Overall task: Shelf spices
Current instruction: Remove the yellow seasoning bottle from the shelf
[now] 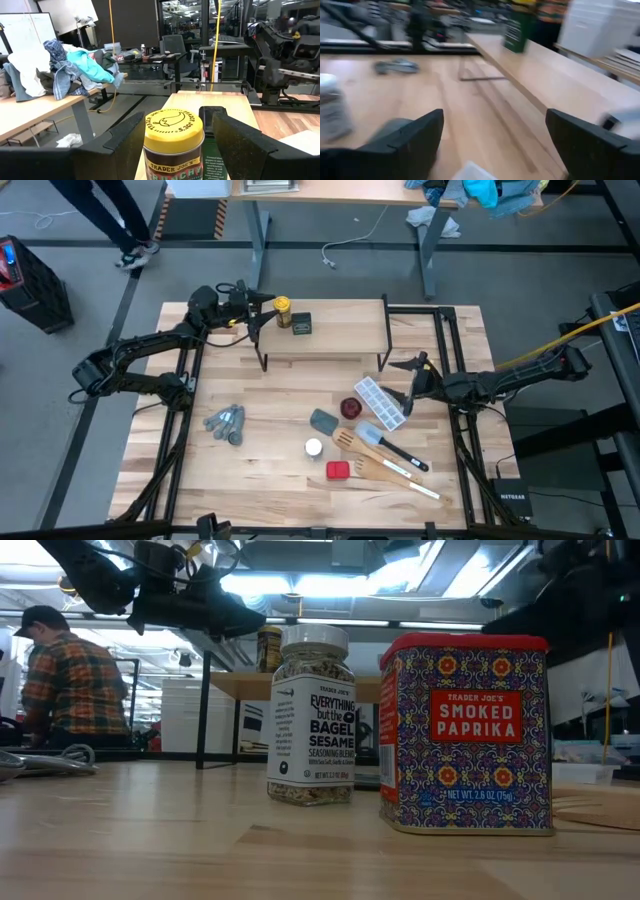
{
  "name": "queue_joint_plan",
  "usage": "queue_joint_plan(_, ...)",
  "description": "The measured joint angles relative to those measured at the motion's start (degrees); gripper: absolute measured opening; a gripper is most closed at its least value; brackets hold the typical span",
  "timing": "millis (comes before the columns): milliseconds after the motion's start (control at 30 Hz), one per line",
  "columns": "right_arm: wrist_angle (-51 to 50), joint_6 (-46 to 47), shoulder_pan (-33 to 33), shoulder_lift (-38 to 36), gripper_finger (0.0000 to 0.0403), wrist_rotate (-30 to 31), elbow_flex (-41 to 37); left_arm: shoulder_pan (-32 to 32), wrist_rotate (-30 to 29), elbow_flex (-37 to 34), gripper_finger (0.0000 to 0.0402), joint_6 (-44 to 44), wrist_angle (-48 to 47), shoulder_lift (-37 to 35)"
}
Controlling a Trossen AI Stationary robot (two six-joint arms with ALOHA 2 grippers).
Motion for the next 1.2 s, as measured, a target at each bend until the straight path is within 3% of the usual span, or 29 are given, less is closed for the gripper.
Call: queue_joint_plan(1200,-4.2,1.5,0.0,-1.2,0.0356,-2.4,-1.8,0.0,0.0,0.0,0.0224,0.0,0.1,0.0)
